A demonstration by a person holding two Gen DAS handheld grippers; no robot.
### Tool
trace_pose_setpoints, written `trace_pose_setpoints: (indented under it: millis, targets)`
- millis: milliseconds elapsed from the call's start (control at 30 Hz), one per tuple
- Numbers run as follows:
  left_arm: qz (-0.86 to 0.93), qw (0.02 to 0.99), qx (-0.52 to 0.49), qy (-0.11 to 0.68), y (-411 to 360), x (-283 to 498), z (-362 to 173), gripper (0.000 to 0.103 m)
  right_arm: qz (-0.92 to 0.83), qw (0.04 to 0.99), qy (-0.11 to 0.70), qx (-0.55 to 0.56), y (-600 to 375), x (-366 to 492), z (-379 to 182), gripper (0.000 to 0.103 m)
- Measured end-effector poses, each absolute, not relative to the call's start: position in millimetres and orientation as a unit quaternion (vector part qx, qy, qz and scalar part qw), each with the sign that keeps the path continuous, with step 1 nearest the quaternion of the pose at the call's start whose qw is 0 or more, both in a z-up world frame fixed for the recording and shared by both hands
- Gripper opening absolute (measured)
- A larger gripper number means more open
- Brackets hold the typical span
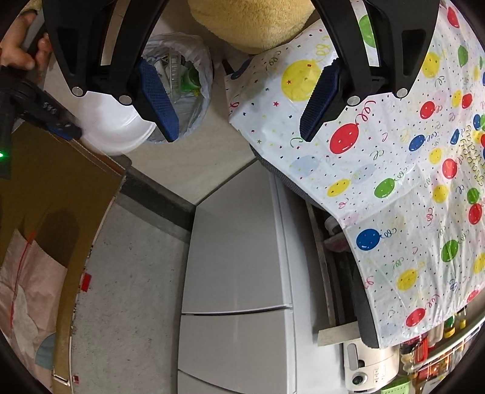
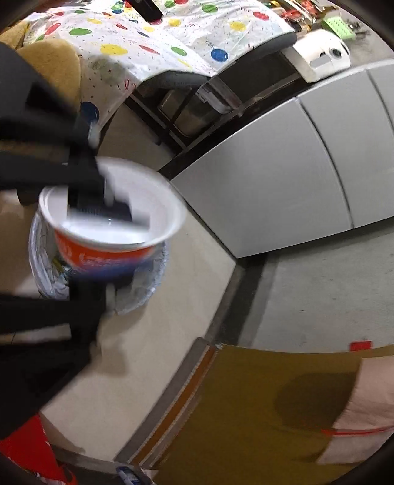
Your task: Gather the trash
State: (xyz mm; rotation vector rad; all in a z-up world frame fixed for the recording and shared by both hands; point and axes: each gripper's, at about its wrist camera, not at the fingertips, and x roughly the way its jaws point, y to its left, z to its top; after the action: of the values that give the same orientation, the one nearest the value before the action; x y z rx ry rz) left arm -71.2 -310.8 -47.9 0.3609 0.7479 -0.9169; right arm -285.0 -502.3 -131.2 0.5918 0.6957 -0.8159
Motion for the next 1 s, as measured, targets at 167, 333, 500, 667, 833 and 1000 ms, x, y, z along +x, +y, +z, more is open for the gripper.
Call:
trace_pose_setpoints:
  millis: [167, 333, 500, 667, 833, 1000]
  targets:
    - [-0.43, 0.813, 0.167, 0.355, -310, -68, -52, 0.082, -0.382, 0.817, 0.334, 0.273, -494, -279, -135, 0.05]
    - [-0.437, 0.807, 0.164, 0.361, -306, -70, -54, 0.082, -0.382, 0.821, 0.335, 0.259, -475, -287, -116, 0.05]
    - [-0.446, 0.805, 0.158, 0.358, -297, -76, -51, 0.087, -0.388, 0.827, 0.336, 0.229, -447, -288, -90, 0.06]
    - [-0.456, 0.803, 0.159, 0.35, -285, -83, -44, 0.089, -0.403, 0.826, 0.338, 0.202, -420, -287, -70, 0.091]
    - [-0.47, 0.789, 0.164, 0.359, -272, -88, -39, 0.089, -0.41, 0.816, 0.348, 0.212, -399, -288, -54, 0.097]
    - [-0.474, 0.783, 0.166, 0.367, -255, -93, -35, 0.089, -0.429, 0.805, 0.367, 0.184, -376, -285, -45, 0.097]
